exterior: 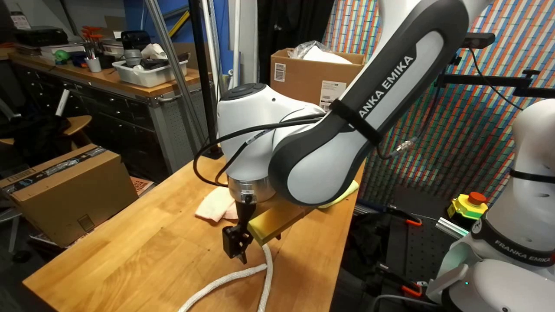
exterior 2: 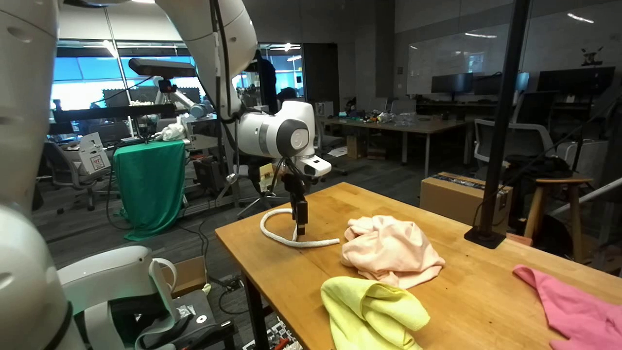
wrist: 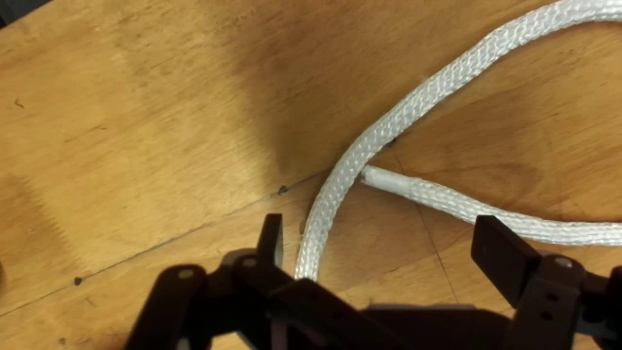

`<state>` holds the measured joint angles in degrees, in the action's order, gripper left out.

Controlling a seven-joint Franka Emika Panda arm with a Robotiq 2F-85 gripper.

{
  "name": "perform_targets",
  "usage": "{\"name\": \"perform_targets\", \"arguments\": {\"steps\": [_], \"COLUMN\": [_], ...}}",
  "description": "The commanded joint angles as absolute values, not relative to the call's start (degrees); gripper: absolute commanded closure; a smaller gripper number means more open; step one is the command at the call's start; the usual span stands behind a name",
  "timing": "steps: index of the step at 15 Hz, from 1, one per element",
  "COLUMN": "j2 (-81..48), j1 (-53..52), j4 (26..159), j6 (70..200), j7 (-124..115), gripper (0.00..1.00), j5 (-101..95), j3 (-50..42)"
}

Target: Separate the objects on the table.

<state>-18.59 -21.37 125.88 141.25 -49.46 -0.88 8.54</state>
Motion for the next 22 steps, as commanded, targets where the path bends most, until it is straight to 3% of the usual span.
{"name": "perform_targets", "arguments": {"steps": [1, 22], "j2": [-19.0, -21.3], "j1": [-22.0, -20.6], "j4": [126.0, 125.7], "j6": [142.3, 144.8], "j7": [-51.7, -51.1], "gripper": [0.0, 0.0], "j5": [-2.5, -4.7], "j3": [7.8, 4.5]}}
